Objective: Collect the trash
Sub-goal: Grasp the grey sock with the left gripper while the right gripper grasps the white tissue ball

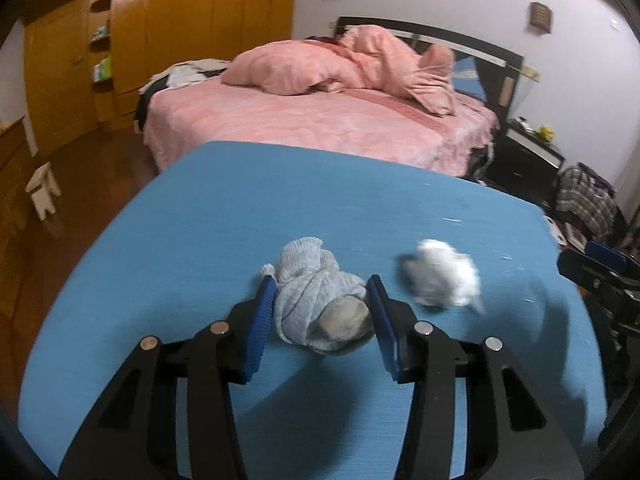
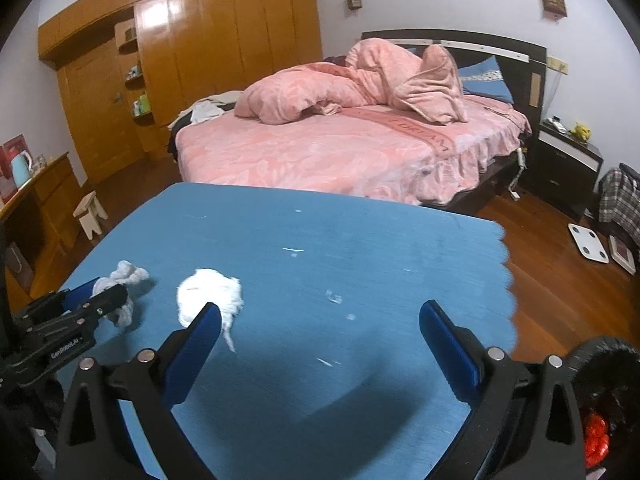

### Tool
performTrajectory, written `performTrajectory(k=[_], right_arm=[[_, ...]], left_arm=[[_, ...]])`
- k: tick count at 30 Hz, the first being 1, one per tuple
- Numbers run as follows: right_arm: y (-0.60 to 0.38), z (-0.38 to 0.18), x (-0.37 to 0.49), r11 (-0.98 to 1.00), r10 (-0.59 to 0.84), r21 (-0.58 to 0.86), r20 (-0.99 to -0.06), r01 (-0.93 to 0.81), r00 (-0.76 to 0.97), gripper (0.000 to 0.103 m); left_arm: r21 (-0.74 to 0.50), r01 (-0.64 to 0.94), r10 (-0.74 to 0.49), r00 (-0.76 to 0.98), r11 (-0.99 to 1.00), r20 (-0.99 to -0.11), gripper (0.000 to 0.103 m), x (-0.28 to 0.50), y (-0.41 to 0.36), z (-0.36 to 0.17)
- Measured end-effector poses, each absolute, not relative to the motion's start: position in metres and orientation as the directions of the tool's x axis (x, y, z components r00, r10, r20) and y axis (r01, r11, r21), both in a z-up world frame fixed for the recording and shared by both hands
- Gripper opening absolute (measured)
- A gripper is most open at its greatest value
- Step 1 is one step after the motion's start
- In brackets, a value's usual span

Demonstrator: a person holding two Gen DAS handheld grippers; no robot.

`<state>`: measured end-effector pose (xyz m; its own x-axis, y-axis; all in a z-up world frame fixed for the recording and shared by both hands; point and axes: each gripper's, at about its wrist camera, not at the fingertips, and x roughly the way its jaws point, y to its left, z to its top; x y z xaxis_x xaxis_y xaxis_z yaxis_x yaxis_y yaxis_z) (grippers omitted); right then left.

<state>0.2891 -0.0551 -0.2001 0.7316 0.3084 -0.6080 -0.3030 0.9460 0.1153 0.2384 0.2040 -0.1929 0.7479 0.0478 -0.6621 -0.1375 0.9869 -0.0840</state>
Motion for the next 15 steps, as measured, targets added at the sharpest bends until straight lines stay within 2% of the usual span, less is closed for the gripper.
performTrajectory(k=[4, 15], right_arm=[[-0.034, -0.204, 0.298, 0.941, 0.321, 0.120, -0.611, -0.317, 0.723, 0.097], [0.017, -0.220, 0.309, 0.919, 0.344, 0.083, -0.645, -0.385, 0.682, 0.097]], left_arm=[[-0.078, -0.177, 0.079, 0.735, 0.981, -0.674, 0.045, 0.242, 0.224, -0.196], [-0.121, -0.210, 0.068, 0.714, 0.970, -0.697, 0.045, 0.249, 0.249, -0.206]])
